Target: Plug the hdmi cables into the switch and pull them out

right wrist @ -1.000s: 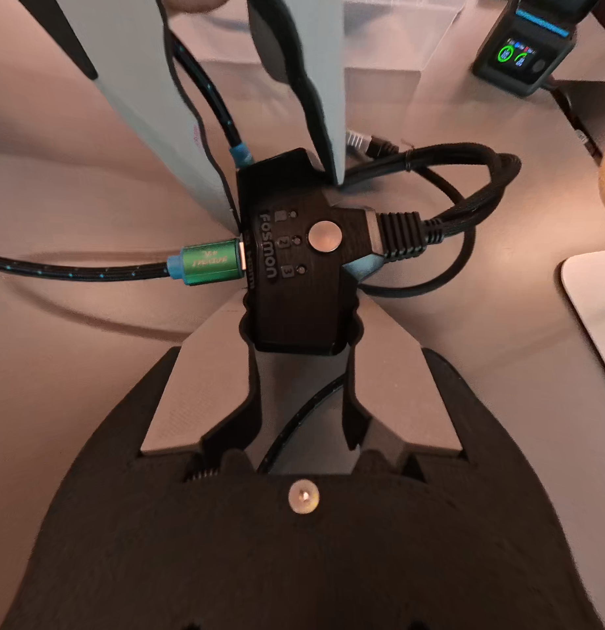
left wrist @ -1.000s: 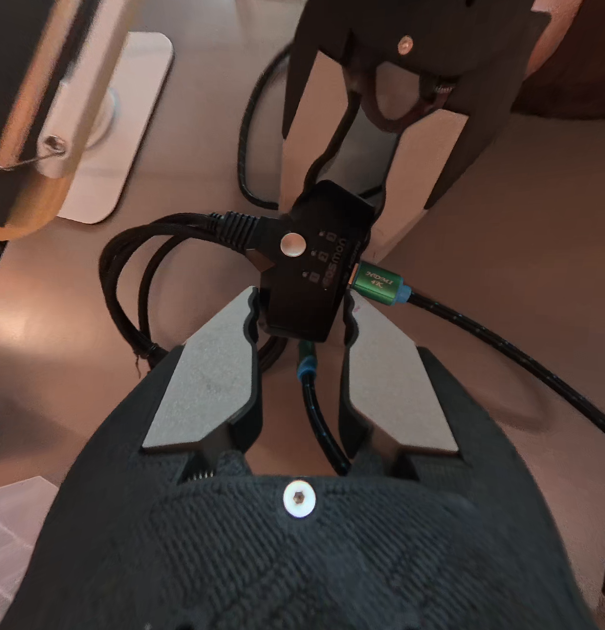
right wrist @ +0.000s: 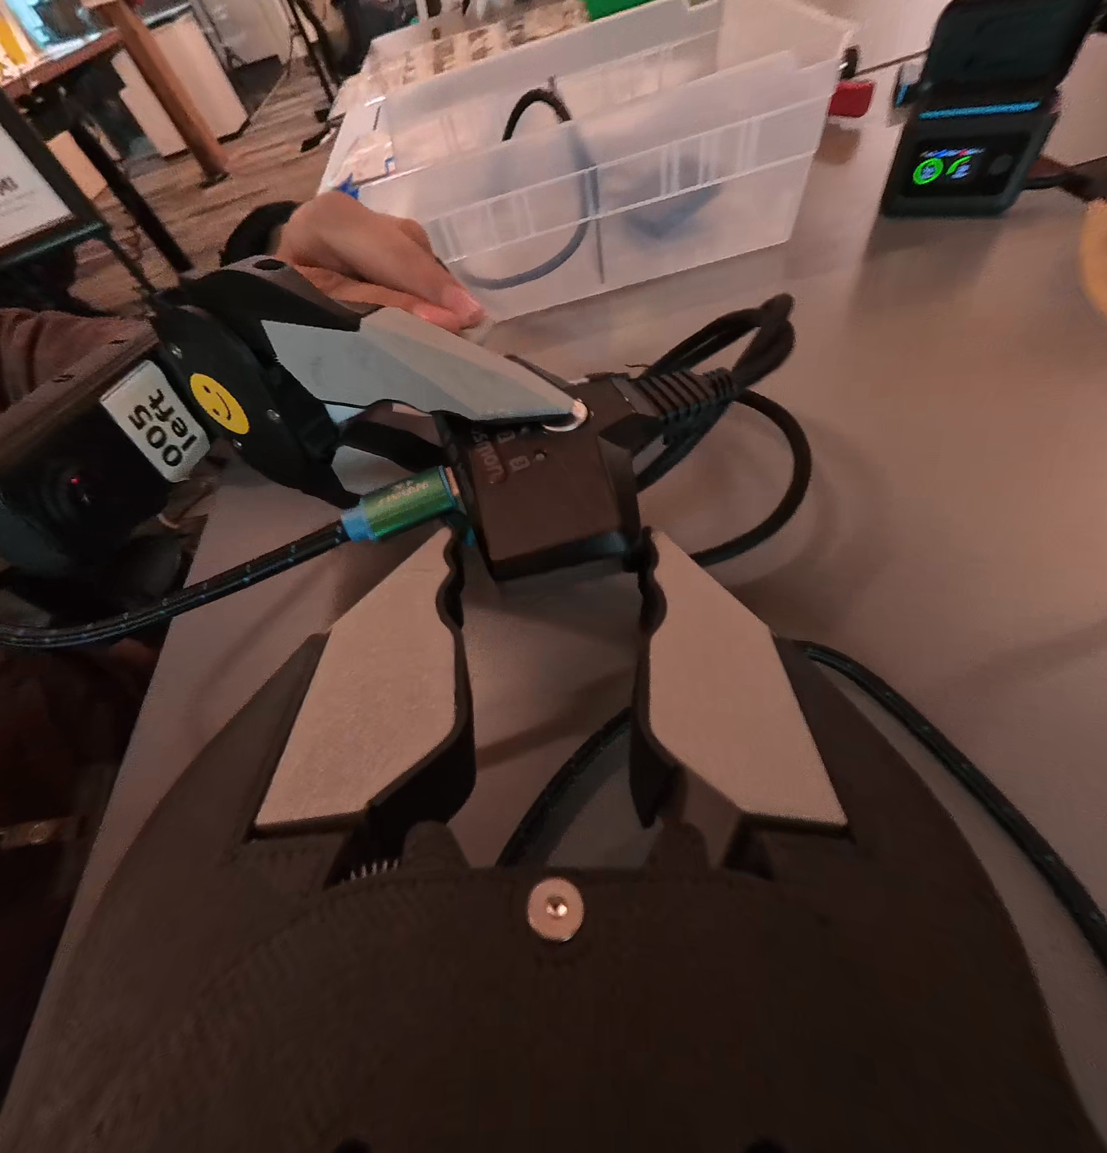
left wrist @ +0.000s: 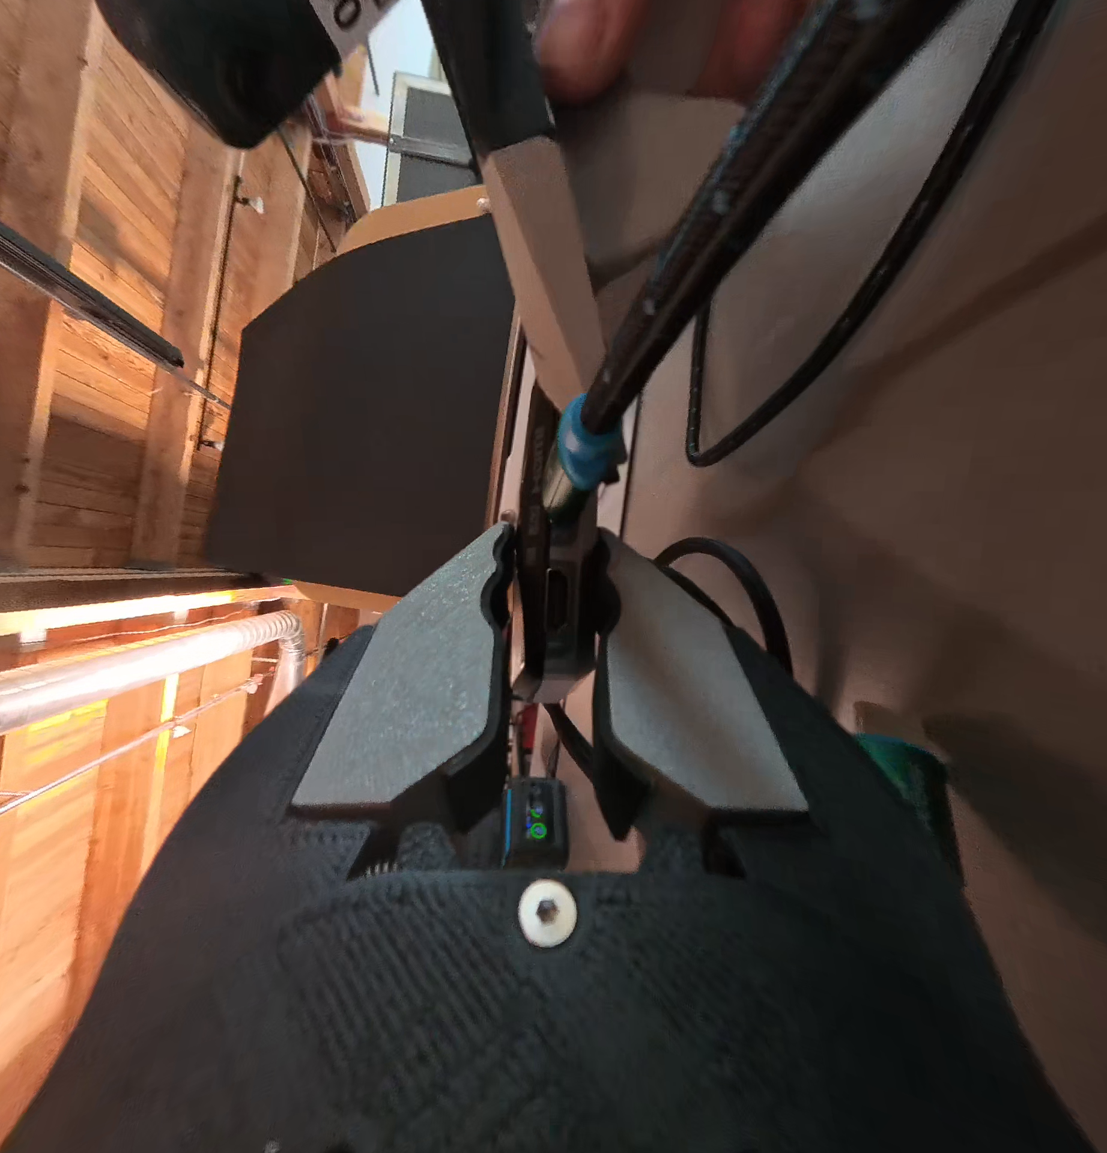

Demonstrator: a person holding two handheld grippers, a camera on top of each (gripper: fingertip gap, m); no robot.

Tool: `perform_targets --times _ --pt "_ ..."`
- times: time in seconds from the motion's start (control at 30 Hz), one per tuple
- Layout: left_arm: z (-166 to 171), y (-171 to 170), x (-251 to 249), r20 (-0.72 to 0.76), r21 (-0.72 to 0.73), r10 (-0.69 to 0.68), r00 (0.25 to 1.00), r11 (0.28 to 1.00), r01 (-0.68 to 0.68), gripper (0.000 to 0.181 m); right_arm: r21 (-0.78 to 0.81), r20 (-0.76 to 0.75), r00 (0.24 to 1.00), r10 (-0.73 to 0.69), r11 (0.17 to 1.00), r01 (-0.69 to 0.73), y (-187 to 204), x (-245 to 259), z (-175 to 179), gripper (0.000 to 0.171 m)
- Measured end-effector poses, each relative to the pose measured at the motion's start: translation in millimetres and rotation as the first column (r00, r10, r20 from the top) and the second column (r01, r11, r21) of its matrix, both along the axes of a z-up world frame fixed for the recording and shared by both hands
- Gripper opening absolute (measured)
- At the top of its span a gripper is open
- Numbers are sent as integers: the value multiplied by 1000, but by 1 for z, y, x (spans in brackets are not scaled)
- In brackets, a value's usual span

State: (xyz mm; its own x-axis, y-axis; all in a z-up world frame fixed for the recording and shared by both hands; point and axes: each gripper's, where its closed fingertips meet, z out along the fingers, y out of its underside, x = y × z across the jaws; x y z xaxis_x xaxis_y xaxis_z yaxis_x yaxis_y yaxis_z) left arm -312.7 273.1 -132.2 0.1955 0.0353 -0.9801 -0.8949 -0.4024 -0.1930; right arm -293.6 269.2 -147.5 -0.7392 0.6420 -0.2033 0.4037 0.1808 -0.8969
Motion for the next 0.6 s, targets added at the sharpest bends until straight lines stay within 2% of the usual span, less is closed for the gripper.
perform_targets --times 0.07,0.13,0.27,0.43,0.57,0.6 --pt "5 -2 -4 5 26 0 1000 1000 0 22 -13 -14 1000 -17 1000 17 4 -3 4 52" --pt "8 -6 -4 47 65 -16 999 998 13 22 -52 -16 1000 12 999 -13 -1 -1 8 42" --pt "13 -13 0 67 107 -27 997 994 20 22 -116 -19 997 70 991 -72 -11 2 15 41" --pt "26 -20 16 79 158 -127 989 981 113 20 -271 5 984 180 947 -172 -20 13 26 40" --pt "23 -19 23 104 171 -182 978 972 163 21 -328 10 974 228 921 -212 -23 17 27 39" --pt "24 -18 25 97 180 -196 976 968 176 21 -354 13 960 279 899 -257 -26 24 29 24"
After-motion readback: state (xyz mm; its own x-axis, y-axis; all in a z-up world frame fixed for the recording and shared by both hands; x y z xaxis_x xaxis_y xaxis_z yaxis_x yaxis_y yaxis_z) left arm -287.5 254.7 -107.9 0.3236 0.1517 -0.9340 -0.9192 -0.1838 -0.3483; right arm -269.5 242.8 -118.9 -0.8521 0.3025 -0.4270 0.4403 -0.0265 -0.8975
